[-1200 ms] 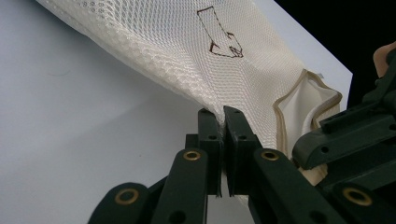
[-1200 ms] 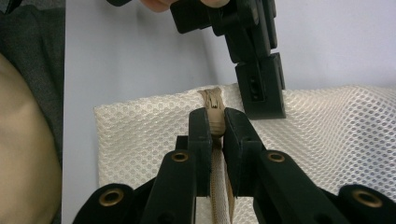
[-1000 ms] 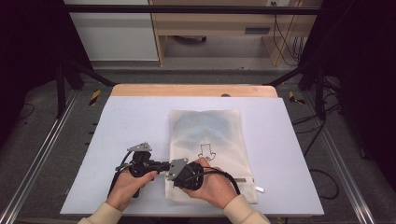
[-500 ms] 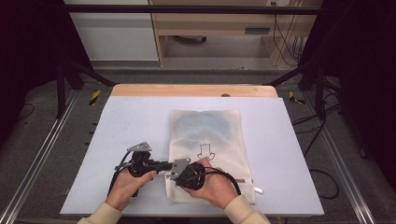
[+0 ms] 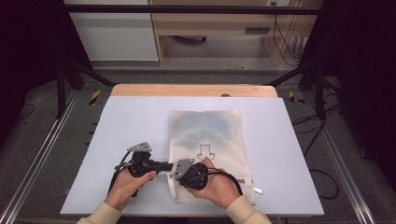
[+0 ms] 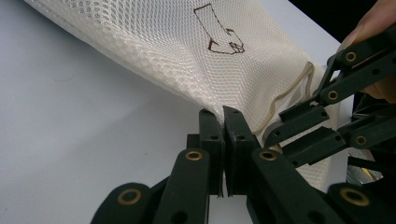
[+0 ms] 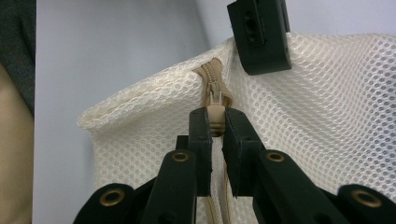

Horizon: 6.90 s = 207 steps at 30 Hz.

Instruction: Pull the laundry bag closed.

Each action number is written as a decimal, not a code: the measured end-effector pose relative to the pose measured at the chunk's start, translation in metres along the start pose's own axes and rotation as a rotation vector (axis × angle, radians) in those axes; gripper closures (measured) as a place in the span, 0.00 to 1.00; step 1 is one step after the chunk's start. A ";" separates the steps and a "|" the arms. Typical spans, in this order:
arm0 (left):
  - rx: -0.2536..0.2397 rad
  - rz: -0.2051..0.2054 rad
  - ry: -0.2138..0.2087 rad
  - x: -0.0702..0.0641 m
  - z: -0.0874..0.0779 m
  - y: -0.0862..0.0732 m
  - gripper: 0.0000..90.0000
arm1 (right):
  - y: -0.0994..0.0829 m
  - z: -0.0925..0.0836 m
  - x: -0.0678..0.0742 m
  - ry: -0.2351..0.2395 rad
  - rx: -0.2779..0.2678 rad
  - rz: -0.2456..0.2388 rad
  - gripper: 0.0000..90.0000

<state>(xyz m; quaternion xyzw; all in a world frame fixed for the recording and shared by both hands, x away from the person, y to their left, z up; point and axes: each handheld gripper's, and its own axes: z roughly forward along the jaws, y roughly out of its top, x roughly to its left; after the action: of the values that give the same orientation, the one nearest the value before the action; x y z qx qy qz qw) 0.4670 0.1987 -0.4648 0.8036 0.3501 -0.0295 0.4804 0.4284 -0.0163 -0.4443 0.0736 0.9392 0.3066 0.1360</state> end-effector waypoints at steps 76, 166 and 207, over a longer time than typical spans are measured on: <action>0.049 -0.156 0.004 -0.005 0.010 -0.017 0.96 | 0.004 0.008 0.012 0.011 -0.004 -0.030 0.91; 0.010 -0.018 -0.003 -0.009 -0.006 -0.006 0.97 | -0.063 -0.069 -0.020 -0.040 0.145 0.024 0.91; -0.003 -0.018 -0.002 -0.010 -0.005 -0.007 0.97 | -0.085 -0.092 -0.022 -0.063 0.161 0.052 0.91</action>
<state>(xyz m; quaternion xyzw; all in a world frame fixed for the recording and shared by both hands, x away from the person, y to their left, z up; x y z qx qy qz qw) 0.4538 0.1992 -0.4634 0.7998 0.3567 -0.0341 0.4816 0.4174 -0.1401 -0.4193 0.1181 0.9538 0.2312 0.1513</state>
